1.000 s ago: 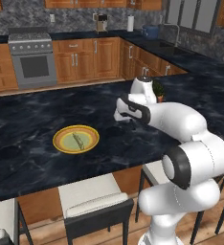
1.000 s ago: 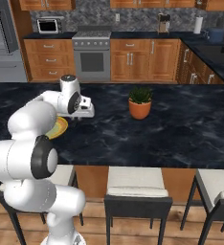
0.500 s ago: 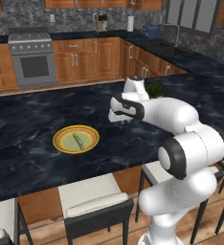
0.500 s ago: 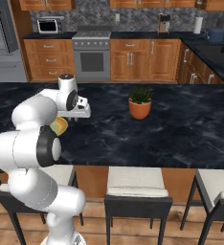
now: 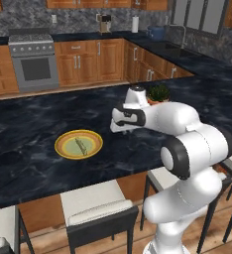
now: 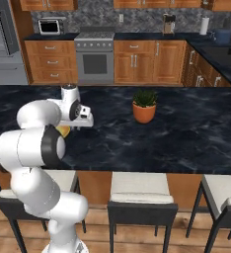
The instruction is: Retrieve the butter from the fridge and place it on a plate on the dining table. Then retrieve the butter knife by the fridge and place it near the plate.
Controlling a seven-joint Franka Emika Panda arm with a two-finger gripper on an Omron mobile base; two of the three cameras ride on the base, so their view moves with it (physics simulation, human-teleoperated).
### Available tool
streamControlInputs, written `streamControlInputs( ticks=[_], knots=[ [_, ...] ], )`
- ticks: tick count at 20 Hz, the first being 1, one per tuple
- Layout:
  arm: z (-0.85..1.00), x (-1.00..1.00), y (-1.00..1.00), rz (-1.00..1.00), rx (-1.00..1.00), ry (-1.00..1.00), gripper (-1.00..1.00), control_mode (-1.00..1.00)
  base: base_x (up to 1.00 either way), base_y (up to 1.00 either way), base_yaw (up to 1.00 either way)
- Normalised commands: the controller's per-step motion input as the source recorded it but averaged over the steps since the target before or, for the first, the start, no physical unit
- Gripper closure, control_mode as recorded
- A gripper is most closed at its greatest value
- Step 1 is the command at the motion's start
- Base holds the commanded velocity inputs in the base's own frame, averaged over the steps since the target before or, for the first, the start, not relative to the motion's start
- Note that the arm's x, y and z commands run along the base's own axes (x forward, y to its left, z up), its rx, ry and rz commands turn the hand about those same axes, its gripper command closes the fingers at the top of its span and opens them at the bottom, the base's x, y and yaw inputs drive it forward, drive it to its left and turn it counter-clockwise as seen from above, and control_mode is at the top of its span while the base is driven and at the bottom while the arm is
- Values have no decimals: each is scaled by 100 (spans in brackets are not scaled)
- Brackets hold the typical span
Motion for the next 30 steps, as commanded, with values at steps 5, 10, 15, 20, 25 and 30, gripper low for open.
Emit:
streamControlInputs(
  ticks=[5,10,15,20,25,30],
  knots=[
    [-39,16,0,0,0,1,100,-100,0,0,0],
    [-21,16,0,0,0,0,100,-100,0,0,0],
    [-17,10,0,0,0,0,100,-100,0,0,0],
    [-12,9,0,0,0,0,100,-100,0,0,0],
    [-25,24,0,0,0,0,100,-100,0,0,0],
    [-25,23,0,0,0,0,100,-100,0,0,0]
  ],
)
